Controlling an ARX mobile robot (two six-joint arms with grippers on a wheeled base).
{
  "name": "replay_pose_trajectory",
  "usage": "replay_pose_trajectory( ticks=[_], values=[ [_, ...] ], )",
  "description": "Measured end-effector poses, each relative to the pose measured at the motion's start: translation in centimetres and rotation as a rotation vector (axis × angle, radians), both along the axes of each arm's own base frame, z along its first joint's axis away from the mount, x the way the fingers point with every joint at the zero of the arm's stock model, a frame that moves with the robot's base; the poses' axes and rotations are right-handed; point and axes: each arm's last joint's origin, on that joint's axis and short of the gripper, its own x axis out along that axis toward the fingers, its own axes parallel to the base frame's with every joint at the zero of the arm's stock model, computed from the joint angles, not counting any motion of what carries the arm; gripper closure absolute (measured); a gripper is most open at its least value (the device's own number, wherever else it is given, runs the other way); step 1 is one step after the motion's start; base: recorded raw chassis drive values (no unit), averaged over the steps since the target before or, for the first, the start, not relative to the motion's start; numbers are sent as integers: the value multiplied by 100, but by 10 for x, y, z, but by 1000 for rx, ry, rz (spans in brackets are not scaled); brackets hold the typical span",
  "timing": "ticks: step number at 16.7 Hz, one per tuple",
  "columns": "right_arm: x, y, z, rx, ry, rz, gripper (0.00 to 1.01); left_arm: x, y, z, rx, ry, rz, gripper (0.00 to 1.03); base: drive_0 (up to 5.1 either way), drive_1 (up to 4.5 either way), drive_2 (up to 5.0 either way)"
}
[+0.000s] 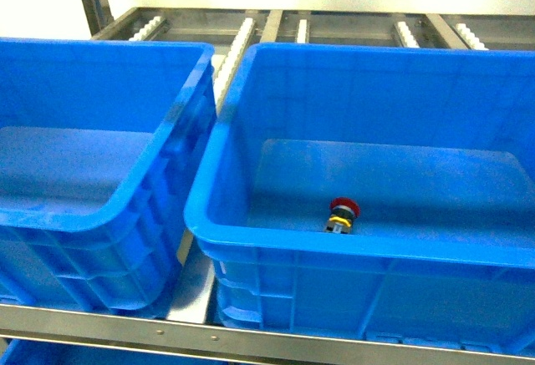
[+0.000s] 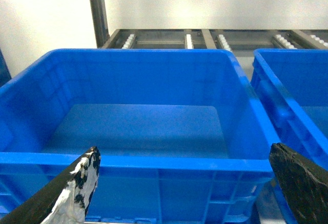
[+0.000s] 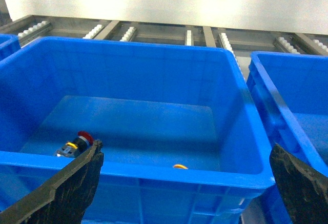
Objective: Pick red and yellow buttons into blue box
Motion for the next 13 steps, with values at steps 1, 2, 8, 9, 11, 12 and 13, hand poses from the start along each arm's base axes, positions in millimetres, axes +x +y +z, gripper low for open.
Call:
replay_pose_trajectory(
  ticks=[1, 2, 8, 9, 11, 12, 13],
  values=[
    [0, 0, 0, 0, 0, 0, 3, 0, 0, 0, 0, 0, 0, 5, -493, 253, 253],
    [0, 0, 0, 0, 0, 0, 3, 0, 0, 0, 0, 1, 0, 5, -493, 253, 253],
    [0, 0, 0, 0, -1, 0, 3, 0, 0, 0, 0, 0, 0, 5, -495, 250, 250],
    [0, 0, 0, 0, -3, 0, 3, 0, 0, 0, 0, -1, 0, 5, -493, 253, 253],
    [0, 0, 0, 0, 2, 0, 3, 0, 0, 0, 0, 1, 0, 5, -493, 253, 253],
    [0, 0, 0, 0, -1, 0, 3, 0, 0, 0, 0, 0, 0, 5, -484, 261, 261],
    [0, 0, 0, 0, 0, 0, 3, 0, 0, 0, 0, -1, 0, 5, -484, 261, 261]
  ],
)
